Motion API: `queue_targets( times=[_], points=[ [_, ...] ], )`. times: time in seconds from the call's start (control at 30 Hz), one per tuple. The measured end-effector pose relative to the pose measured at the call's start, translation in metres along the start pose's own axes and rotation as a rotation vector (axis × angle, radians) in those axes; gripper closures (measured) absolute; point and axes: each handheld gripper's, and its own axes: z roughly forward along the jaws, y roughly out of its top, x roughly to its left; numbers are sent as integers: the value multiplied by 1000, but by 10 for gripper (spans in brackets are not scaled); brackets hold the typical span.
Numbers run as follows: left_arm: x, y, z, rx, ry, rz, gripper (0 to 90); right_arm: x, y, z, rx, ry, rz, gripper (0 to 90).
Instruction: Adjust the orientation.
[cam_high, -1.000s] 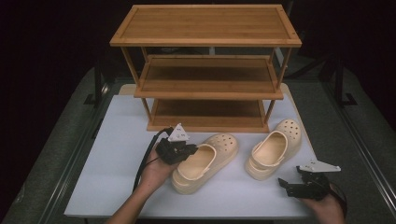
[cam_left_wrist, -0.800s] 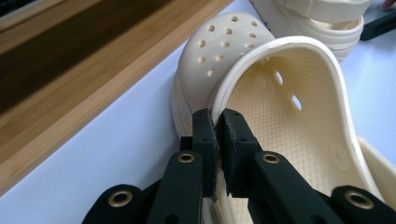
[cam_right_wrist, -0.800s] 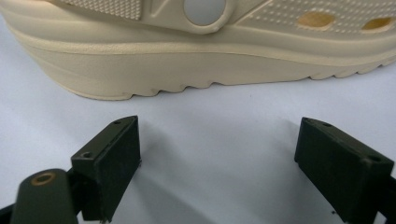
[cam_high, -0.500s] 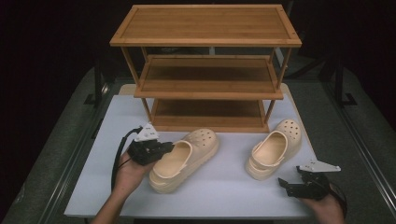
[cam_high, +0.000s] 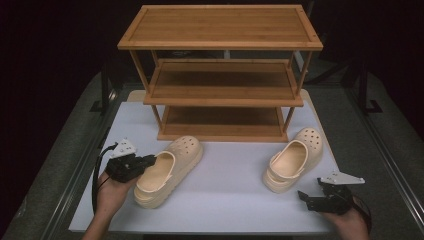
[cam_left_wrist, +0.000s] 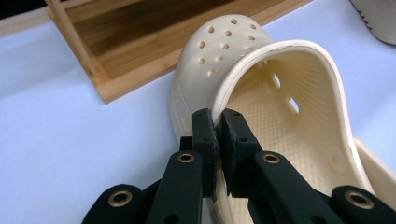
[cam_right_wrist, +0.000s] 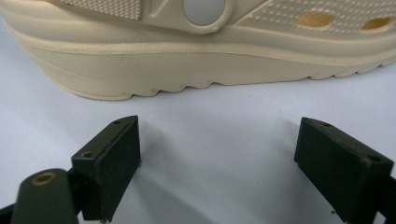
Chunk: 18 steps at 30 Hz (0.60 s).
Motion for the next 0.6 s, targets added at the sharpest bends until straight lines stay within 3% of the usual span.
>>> queue_targets(
  times=[0.17, 0.43, 0.57, 0.6],
  points=[
    [-1, -3, 4, 8, -6, 0, 849, 0, 0, 0, -1, 0, -1, 140],
    [-3, -6, 4, 27, -50, -8, 826, 0, 0, 0, 1, 0, 3, 139],
    [0, -8, 4, 19, -84, -25, 783, 0, 0, 0, 1, 0, 3, 139],
    [3, -9, 4, 13, -88, -36, 726, 0, 0, 0, 1, 0, 4, 139]
  ],
)
